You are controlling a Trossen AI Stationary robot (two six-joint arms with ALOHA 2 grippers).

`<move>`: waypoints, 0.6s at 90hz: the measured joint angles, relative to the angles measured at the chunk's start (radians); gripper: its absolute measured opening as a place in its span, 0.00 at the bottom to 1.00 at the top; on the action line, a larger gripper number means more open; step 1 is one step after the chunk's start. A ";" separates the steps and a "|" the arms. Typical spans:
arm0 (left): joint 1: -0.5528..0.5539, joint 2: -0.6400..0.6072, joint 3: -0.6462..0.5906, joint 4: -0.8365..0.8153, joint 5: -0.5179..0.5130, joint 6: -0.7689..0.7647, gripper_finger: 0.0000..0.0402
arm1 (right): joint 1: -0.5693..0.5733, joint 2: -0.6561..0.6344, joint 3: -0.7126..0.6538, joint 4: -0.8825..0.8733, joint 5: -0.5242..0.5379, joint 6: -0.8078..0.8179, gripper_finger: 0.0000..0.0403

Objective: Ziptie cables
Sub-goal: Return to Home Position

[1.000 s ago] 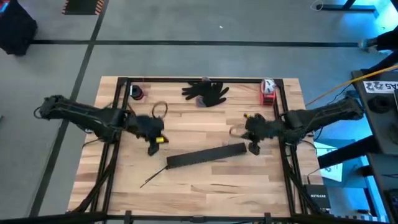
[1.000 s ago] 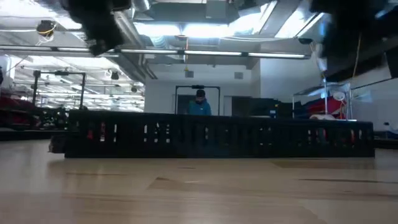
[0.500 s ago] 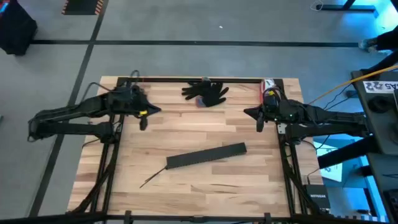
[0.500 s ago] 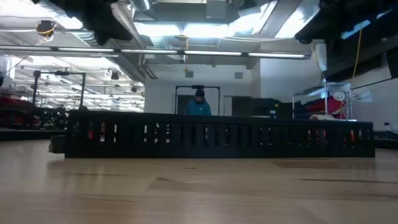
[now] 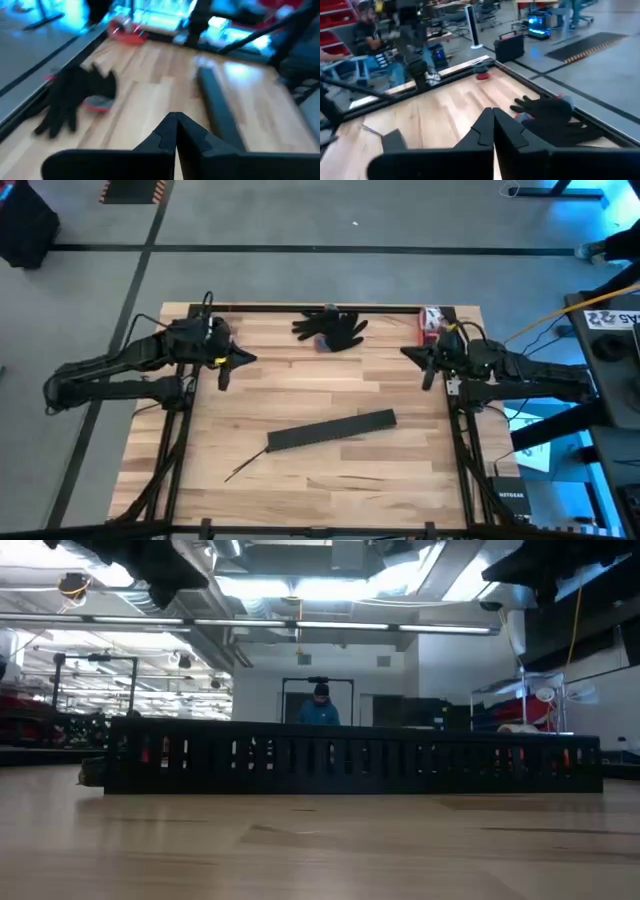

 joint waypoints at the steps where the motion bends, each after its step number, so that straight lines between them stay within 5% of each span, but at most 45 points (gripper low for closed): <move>1: 0.002 -0.003 -0.009 0.013 0.003 -0.002 0.00 | 0.000 -0.008 -0.010 0.003 0.000 -0.001 0.00; 22: 0.017 -0.056 -0.218 0.298 0.011 -0.091 0.00 | -0.001 -0.240 -0.260 0.056 0.057 -0.034 0.00; 36: 0.047 -0.073 -0.315 0.417 0.011 -0.167 0.00 | -0.001 -0.418 -0.385 0.119 -0.020 -0.109 0.00; 54: 0.082 -0.078 -0.413 0.617 0.074 -0.224 0.00 | -0.001 -0.412 -0.445 0.128 -0.184 -0.106 0.00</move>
